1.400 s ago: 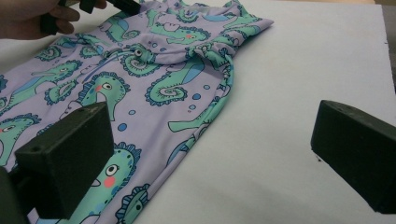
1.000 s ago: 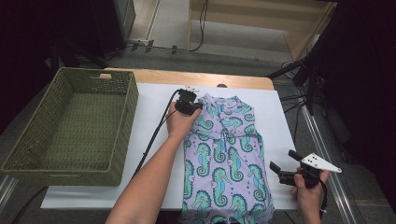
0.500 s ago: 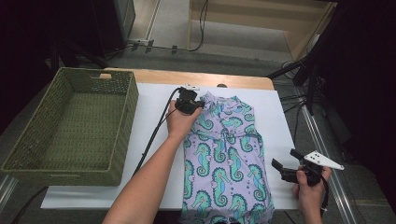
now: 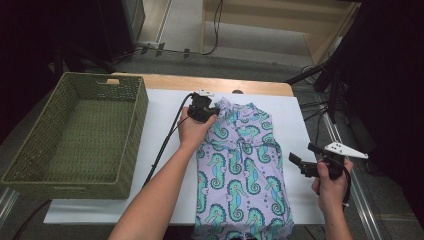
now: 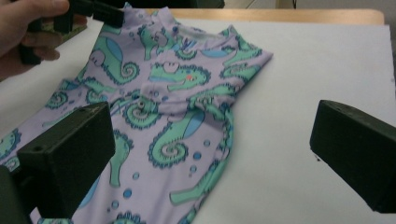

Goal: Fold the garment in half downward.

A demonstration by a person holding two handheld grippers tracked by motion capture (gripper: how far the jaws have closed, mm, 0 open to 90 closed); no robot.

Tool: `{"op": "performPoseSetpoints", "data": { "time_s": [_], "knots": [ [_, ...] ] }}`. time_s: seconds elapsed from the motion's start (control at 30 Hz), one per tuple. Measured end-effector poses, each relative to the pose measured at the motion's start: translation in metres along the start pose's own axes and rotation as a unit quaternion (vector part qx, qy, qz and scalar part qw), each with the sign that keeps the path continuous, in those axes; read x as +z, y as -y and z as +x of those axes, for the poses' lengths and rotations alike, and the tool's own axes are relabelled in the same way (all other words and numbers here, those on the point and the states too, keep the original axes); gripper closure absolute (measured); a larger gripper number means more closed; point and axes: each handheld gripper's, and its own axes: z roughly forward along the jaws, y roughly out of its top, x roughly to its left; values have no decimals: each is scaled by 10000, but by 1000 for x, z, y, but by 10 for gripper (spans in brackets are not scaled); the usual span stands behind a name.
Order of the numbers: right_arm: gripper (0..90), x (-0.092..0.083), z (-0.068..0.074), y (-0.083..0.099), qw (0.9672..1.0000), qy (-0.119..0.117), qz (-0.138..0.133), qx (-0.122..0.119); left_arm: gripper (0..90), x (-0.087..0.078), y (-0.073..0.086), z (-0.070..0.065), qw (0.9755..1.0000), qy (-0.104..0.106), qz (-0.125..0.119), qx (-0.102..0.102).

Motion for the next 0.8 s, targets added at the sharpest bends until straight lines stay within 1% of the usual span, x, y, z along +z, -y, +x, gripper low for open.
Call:
{"op": "performPoseSetpoints", "data": {
  "time_s": [0.1, 0.17, 0.27, 0.3, 0.33, 0.4, 0.47, 0.53, 0.6, 0.7, 0.8],
  "knots": [
    [0, 11, -3, -15, 10000, -88, -7, 21, 880, 0, -1, -1, 10000, -31, -21, 36],
    [0, 20, -4, -23, 9996, -292, -48, -25, 880, -1, -1, 0, 10000, -34, -11, 32],
    [0, 38, -5, -34, 9992, -372, 107, -19, 880, -1, -2, 3, 10000, -23, 13, -43],
    [29, 46, -6, -38, 9993, -341, 167, -15, 880, -1, -2, 3, 10000, -34, 11, -47],
    [35, 51, -7, -40, 9993, -316, 209, 2, 880, -1, -2, 3, 10000, -26, 0, -73],
    [46, 63, -11, -46, 9989, -333, 312, 71, 880, 0, -1, 3, 10000, -7, 9, -57],
    [63, 74, -13, -51, 9986, -309, 414, 84, 880, 1, 0, 2, 10000, 7, 28, -62],
    [107, 86, -16, -56, 9980, -273, 562, 76, 880, 2, 0, 3, 9999, 20, 29, -94],
    [121, 95, -17, -60, 9975, -209, 668, 60, 880, 3, 0, 3, 9999, 18, 15, -113],
    [125, 107, -21, -64, 9961, -143, 855, 141, 880, 5, 1, 3, 9999, 37, 1, -131],
    [141, 118, -25, -66, 9951, -29, 969, 190, 880, 6, 3, 4, 9999, 31, 46, -109]
  ]
}}
